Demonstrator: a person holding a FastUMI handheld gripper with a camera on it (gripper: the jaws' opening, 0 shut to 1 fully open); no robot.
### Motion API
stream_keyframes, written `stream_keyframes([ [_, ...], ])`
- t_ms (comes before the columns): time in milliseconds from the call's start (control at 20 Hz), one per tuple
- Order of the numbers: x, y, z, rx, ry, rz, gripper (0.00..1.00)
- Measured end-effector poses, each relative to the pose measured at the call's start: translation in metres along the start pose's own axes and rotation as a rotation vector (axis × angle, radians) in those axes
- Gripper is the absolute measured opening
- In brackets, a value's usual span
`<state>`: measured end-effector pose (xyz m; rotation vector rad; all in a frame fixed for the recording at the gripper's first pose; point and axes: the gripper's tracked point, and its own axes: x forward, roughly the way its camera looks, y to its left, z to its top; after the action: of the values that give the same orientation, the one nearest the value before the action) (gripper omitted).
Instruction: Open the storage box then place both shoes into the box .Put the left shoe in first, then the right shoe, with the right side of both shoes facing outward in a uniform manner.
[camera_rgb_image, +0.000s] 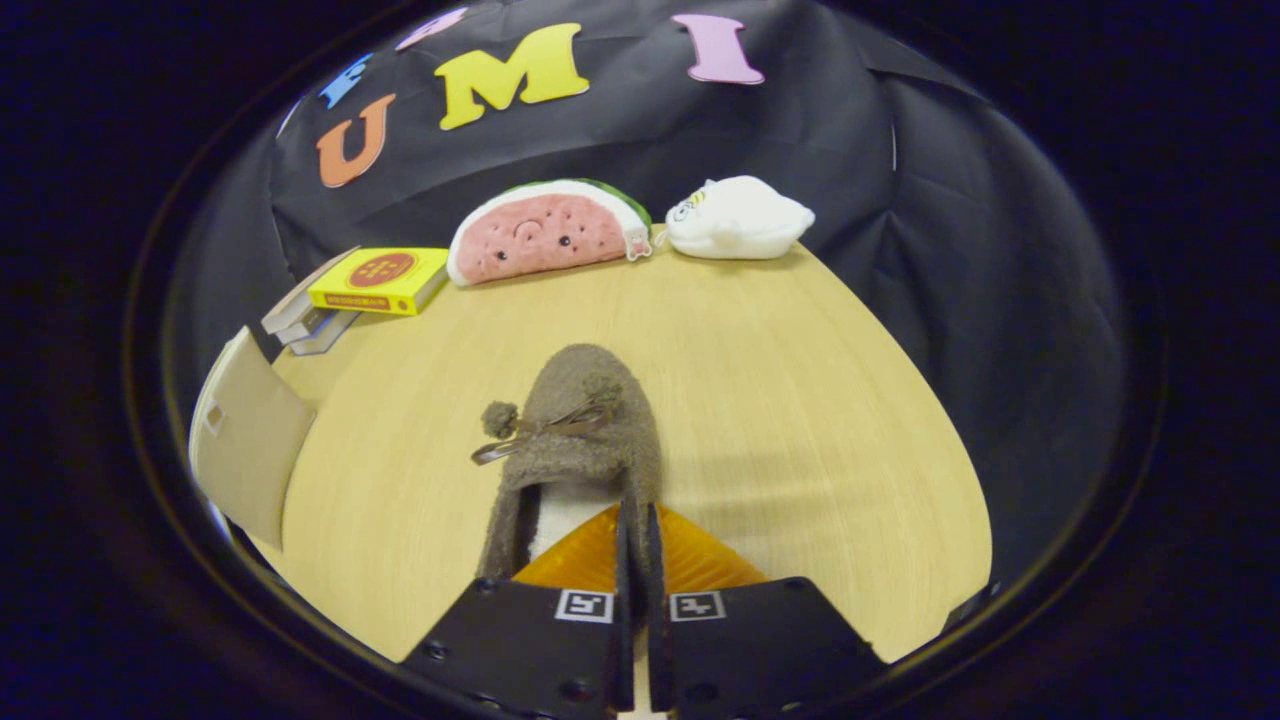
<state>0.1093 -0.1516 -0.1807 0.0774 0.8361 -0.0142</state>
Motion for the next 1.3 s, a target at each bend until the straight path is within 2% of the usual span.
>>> stream_keyframes([
  [50,0.002,0.001,-0.001,0.020,-0.008,0.006,0.03],
  [100,-0.001,0.000,0.002,0.044,-0.008,0.011,0.00],
  [400,-0.017,0.016,0.000,0.190,-0.001,0.081,0.00],
  [650,-0.044,0.049,0.013,0.205,-0.045,0.095,0.00],
  [1000,-0.104,0.147,0.051,0.235,-0.114,0.157,0.00],
  [1300,-0.145,0.263,0.074,0.278,-0.140,0.249,0.00],
])
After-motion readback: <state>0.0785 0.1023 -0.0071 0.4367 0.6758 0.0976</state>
